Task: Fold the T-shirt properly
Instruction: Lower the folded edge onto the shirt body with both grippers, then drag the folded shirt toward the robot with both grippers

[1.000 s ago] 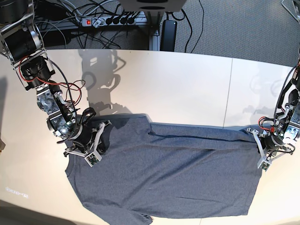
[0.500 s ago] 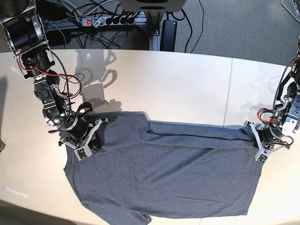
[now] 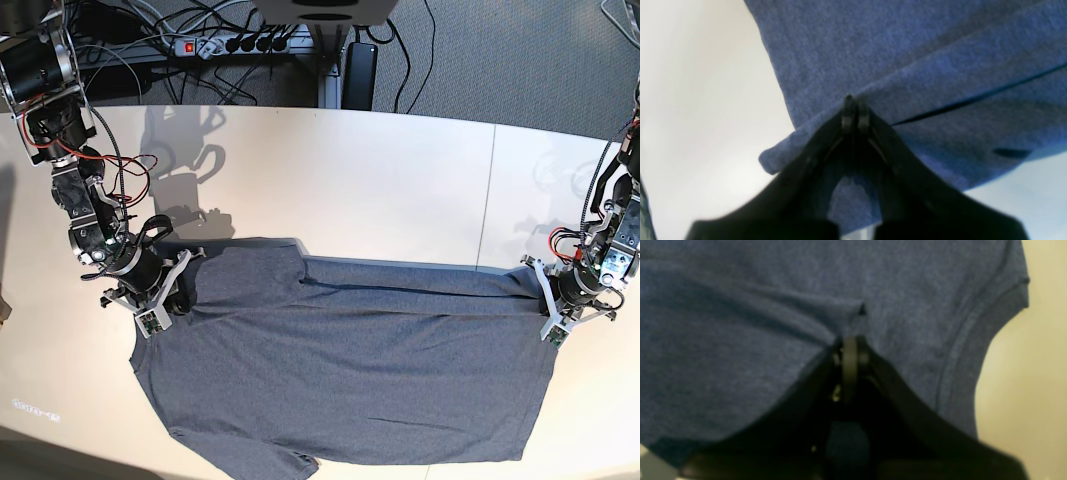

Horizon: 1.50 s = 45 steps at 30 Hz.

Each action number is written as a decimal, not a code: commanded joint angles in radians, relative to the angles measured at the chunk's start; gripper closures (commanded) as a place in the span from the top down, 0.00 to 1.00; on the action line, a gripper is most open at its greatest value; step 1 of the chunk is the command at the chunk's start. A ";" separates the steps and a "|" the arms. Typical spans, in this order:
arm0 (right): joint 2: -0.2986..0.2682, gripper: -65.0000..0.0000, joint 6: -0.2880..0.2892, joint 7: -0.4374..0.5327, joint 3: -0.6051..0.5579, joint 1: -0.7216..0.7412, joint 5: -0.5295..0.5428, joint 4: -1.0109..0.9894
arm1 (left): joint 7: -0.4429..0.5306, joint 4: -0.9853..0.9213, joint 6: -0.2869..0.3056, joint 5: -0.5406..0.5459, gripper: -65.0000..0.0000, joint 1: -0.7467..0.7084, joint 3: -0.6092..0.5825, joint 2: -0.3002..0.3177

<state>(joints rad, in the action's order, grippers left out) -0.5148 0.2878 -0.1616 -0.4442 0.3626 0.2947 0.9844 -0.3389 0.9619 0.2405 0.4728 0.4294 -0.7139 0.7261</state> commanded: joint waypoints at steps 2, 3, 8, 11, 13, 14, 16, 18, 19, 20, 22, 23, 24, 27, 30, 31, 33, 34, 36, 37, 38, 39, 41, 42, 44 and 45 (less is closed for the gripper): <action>-0.017 0.00 0.016 -0.053 0.005 0.005 -0.022 -0.001 | -0.009 0.005 0.018 -0.013 0.00 0.001 0.008 0.016; -0.017 0.00 0.016 -0.053 0.005 0.005 -0.022 -0.001 | -0.009 0.006 0.018 -0.028 0.00 -0.006 0.008 0.016; -0.017 0.00 0.024 -0.054 0.005 0.005 -0.022 -0.001 | -0.006 0.008 0.016 -0.066 0.00 -0.037 0.008 0.019; -0.017 0.00 0.031 -0.061 0.005 0.002 -0.022 0.000 | -0.002 0.008 0.015 -0.068 0.00 -0.040 0.008 0.020; -0.017 0.00 0.031 -0.064 0.005 -0.006 -0.022 0.003 | -0.002 0.016 0.015 -0.071 0.00 -0.047 0.008 0.024; -0.017 0.00 0.031 -0.068 0.005 -0.012 -0.022 0.003 | -0.003 0.027 0.015 -0.076 0.00 -0.051 0.008 0.028; -0.017 0.00 0.031 -0.072 0.005 -0.029 -0.022 0.012 | -0.004 0.057 0.014 -0.084 0.00 -0.070 0.008 0.040; -0.021 0.00 0.031 -0.072 0.006 -0.058 -0.023 0.031 | -0.006 0.101 0.014 -0.093 0.00 -0.096 0.008 0.059; -0.024 0.00 0.031 -0.072 0.009 -0.074 -0.023 0.042 | -0.006 0.127 0.014 -0.093 0.00 -0.111 0.008 0.071; -0.027 0.00 0.031 -0.072 0.016 -0.092 -0.024 0.058 | -0.007 0.154 0.014 -0.093 0.00 -0.129 0.010 0.083; -0.037 0.00 0.031 -0.075 0.037 -0.132 -0.025 0.097 | -0.010 0.208 0.014 -0.095 0.00 -0.171 0.027 0.105; -0.042 0.00 0.031 -0.077 0.051 -0.155 -0.025 0.118 | -0.011 0.232 0.014 -0.097 0.00 -0.193 0.045 0.114; -0.048 0.00 0.031 -0.080 0.066 -0.177 -0.025 0.140 | -0.014 0.254 0.014 -0.097 0.00 -0.217 0.068 0.122; -0.068 0.00 0.032 -0.084 0.118 -0.249 -0.024 0.208 | -0.027 0.300 0.014 -0.097 0.00 -0.289 0.160 0.131; -0.090 0.00 0.034 -0.086 0.163 -0.322 -0.024 0.273 | -0.032 0.335 0.014 -0.097 0.00 -0.365 0.252 0.134; -0.093 0.00 0.034 -0.090 0.177 -0.346 -0.024 0.292 | -0.034 0.348 0.014 -0.097 0.00 -0.390 0.275 0.134; -0.100 0.00 0.034 -0.102 0.200 -0.389 -0.018 0.329 | -0.042 0.385 0.014 -0.097 0.00 -0.443 0.308 0.136; -0.103 0.00 0.034 -0.109 0.208 -0.409 -0.013 0.346 | -0.052 0.409 0.014 -0.101 0.00 -0.471 0.321 0.136; -0.106 0.00 0.034 -0.123 0.224 -0.443 -0.014 0.381 | -0.064 0.467 0.014 -0.116 0.00 -0.528 0.339 0.136; -0.106 0.00 0.034 -0.132 0.234 -0.460 -0.014 0.397 | -0.064 0.495 0.014 -0.128 0.00 -0.556 0.345 0.136; -0.106 0.00 0.035 -0.134 0.243 -0.476 -0.014 0.415 | -0.065 0.522 0.013 -0.138 0.00 -0.585 0.351 0.136; -0.106 0.00 0.035 -0.137 0.254 -0.494 -0.014 0.434 | -0.066 0.547 0.008 -0.146 0.00 -0.613 0.359 0.136; -0.106 0.00 0.035 -0.145 0.278 -0.530 -0.013 0.469 | -0.066 0.586 -0.017 -0.163 0.00 -0.668 0.380 0.135; -0.106 0.00 0.035 -0.154 0.290 -0.546 -0.013 0.484 | -0.066 0.601 -0.028 -0.175 0.00 -0.692 0.394 0.135; -0.106 0.00 0.035 -0.161 0.315 -0.577 -0.013 0.511 | -0.065 0.624 -0.041 -0.204 0.00 -0.737 0.426 0.135; -0.106 0.00 0.038 -0.161 0.328 -0.591 -0.013 0.523 | -0.065 0.635 -0.044 -0.219 0.00 -0.756 0.441 0.135</action>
<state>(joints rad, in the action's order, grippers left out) -0.6037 0.2939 -0.2871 -0.1204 -0.2230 0.2886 1.5024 -0.3790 1.5917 0.2062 0.2531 -0.3244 -0.2775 0.8448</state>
